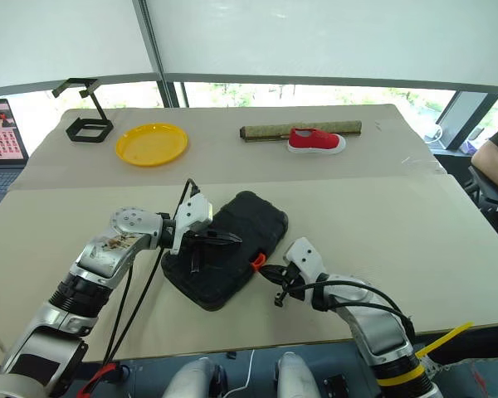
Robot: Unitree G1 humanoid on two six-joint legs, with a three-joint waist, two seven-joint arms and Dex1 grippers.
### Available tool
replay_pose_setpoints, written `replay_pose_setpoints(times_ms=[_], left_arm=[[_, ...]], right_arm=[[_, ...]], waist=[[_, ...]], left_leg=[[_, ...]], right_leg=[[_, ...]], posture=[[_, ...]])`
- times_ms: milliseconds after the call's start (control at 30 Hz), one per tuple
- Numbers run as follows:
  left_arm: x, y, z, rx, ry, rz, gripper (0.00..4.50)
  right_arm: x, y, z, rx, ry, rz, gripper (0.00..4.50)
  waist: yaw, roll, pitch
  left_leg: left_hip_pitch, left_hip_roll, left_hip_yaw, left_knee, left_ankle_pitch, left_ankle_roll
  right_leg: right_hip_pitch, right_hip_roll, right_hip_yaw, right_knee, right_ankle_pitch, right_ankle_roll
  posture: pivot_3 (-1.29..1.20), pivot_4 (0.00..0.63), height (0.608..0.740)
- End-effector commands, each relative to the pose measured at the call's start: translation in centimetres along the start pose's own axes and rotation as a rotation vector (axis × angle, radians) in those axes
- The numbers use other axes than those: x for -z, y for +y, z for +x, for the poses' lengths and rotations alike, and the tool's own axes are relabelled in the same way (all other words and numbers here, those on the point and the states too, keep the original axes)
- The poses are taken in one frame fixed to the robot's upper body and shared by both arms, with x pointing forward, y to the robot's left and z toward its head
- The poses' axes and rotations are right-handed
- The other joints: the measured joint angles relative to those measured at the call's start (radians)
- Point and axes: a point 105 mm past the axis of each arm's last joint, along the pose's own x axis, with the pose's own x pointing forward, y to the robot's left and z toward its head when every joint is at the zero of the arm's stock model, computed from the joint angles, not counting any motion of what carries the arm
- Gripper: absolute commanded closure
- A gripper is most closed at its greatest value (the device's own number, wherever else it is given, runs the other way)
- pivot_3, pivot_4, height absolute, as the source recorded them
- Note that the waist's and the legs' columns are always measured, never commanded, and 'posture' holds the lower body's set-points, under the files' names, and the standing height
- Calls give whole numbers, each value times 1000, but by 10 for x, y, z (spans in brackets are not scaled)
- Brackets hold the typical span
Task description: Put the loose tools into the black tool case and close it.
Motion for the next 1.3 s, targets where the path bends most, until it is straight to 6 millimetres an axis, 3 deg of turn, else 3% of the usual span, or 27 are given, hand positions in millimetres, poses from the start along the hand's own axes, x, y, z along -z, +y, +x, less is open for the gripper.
replay_pose_setpoints(times_ms=[33, 267, 533, 1067, 1300], left_arm=[[63, -18, 3, 33, 224, -174, 4500], [67, -21, 4, 39, 234, -192, 4500], [68, -21, 5, 28, 228, -198, 4500], [70, -17, 3, 10, 225, -201, 4500], [65, -15, 2, -19, 164, -186, 4500]], right_arm=[[-47, 4, 3, -25, -164, -109, 4491], [-60, 9, 6, -55, -169, -126, 4491], [-37, 11, -16, -44, -70, -106, 4491], [-46, -2, 6, -41, -137, -124, 4491], [-58, -1, 7, -53, -179, -142, 4491]], waist=[[-1, 0, 0], [-5, 0, 0], [-2, -2, -1], [-5, -3, -2], [-5, -3, -2]], left_leg=[[0, 0, 0, 0, 0, 0], [0, 0, 0, -1, 0, 0], [2, 0, 0, -4, 0, 0], [7, 0, 0, -6, 0, 0], [8, 0, 0, -9, 0, 0]], right_leg=[[0, 0, 0, 0, 0, 0], [-1, 1, 1, 0, 0, 0], [0, 0, 1, -1, 1, -1], [1, 2, 3, -1, 0, -2], [0, 3, 5, -1, 1, -4]], posture=[[0, 150, 740], [0, 150, 740], [0, 150, 740], [0, 150, 740], [0, 150, 740]])
